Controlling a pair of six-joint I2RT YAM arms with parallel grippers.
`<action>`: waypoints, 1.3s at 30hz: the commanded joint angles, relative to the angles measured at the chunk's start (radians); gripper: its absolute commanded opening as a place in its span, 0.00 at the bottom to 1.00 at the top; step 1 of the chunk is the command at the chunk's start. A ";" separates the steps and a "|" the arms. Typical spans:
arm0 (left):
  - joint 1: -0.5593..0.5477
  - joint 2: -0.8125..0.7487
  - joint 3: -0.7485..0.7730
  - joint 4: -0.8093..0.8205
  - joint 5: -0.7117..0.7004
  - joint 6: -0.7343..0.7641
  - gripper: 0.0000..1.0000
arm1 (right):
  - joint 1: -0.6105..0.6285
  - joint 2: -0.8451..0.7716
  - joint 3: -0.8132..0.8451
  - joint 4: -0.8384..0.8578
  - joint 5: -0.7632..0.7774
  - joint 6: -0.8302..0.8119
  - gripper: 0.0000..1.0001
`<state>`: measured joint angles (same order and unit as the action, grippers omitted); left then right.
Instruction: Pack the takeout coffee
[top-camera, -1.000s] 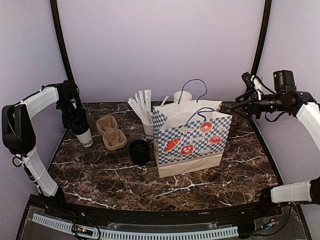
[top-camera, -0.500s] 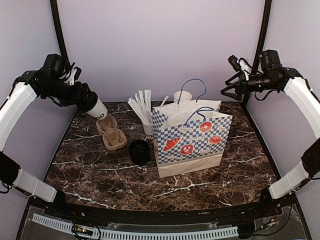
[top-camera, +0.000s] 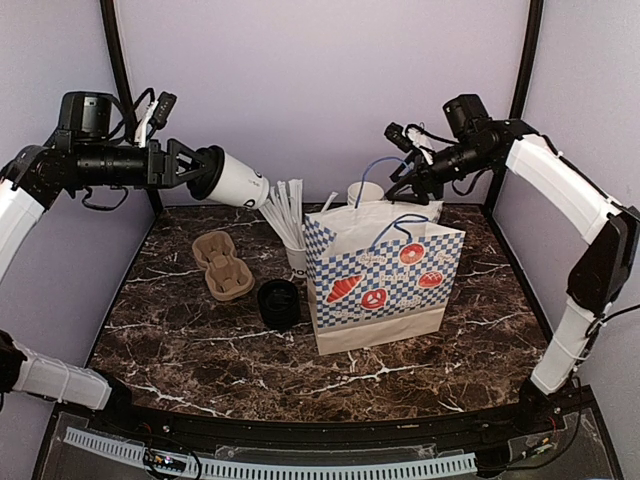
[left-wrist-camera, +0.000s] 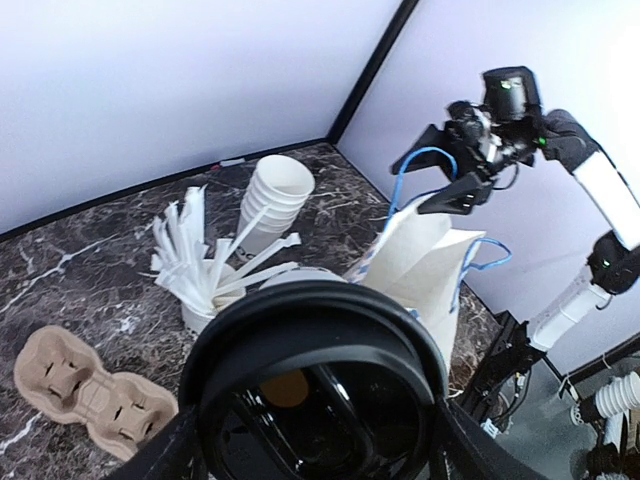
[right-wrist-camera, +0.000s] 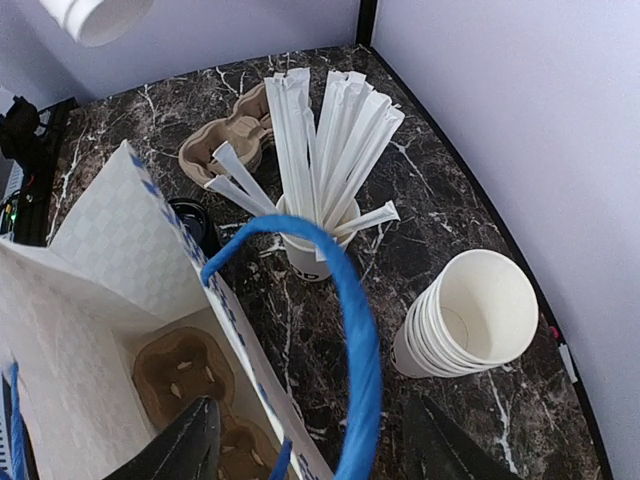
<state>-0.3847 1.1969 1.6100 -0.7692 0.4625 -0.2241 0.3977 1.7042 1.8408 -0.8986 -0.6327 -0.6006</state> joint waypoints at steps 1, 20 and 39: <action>-0.048 -0.014 0.006 0.068 0.104 0.027 0.35 | 0.025 0.095 0.123 -0.107 0.016 -0.041 0.58; -0.241 0.182 0.266 0.048 0.108 0.144 0.30 | 0.096 -0.067 0.027 -0.193 0.007 -0.084 0.00; -0.715 0.456 0.427 -0.142 -0.370 0.350 0.28 | 0.181 -0.423 -0.347 0.076 0.127 0.064 0.00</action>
<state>-1.0389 1.6169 2.0148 -0.8494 0.2321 0.0864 0.5671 1.3380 1.5299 -0.9371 -0.5179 -0.5842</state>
